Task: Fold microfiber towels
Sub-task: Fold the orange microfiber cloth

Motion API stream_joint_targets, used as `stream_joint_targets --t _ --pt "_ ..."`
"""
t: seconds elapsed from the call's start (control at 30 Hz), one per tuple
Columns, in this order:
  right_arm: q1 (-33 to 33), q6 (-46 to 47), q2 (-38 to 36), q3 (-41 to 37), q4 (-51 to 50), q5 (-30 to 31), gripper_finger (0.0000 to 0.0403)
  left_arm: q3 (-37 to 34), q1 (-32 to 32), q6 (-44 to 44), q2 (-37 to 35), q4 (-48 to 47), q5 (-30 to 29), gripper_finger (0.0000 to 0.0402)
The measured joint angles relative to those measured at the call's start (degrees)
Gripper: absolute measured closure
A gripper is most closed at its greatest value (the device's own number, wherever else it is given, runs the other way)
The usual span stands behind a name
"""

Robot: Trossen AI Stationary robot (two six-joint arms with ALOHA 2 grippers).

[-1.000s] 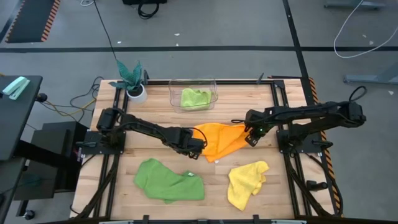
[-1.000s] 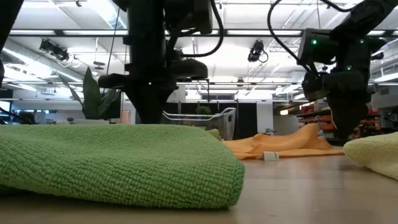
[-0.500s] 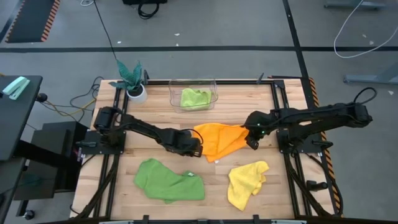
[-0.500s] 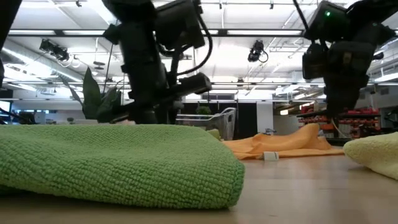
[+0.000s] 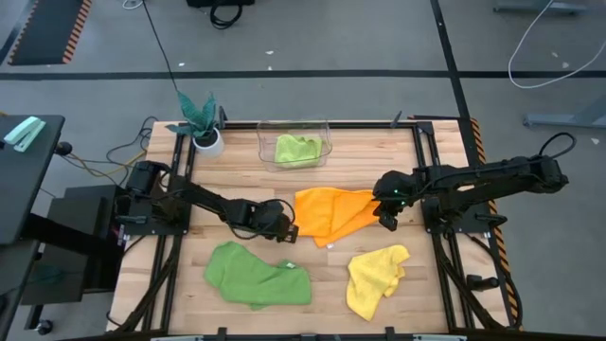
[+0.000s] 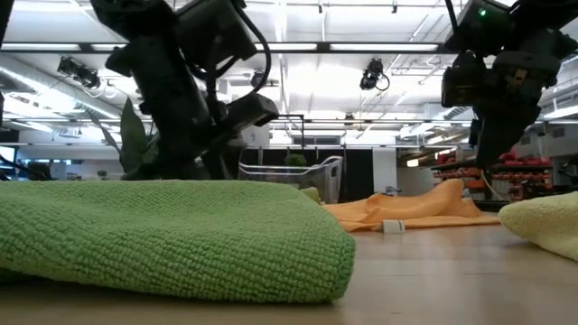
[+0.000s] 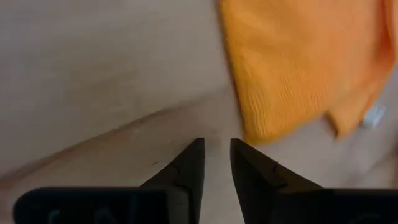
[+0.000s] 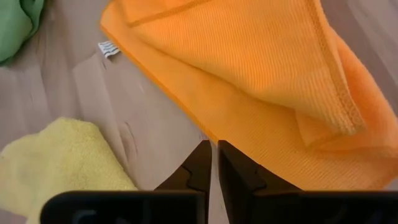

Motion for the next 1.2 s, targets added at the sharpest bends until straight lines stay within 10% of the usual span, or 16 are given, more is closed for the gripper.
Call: stream_joint_targets --t 0.7,1.2 --pt "-0.17 -2.22 0.02 0.00 1.68 3.91 0.0369 0.04 -0.10 75.09 0.02 -1.44 -7.25 0.0331" --pt "-0.22 -0.08 2.84 0.04 5.29 7.49 0.0369 0.02 3.87 96.04 0.96 2.19 -5.22 0.0280"
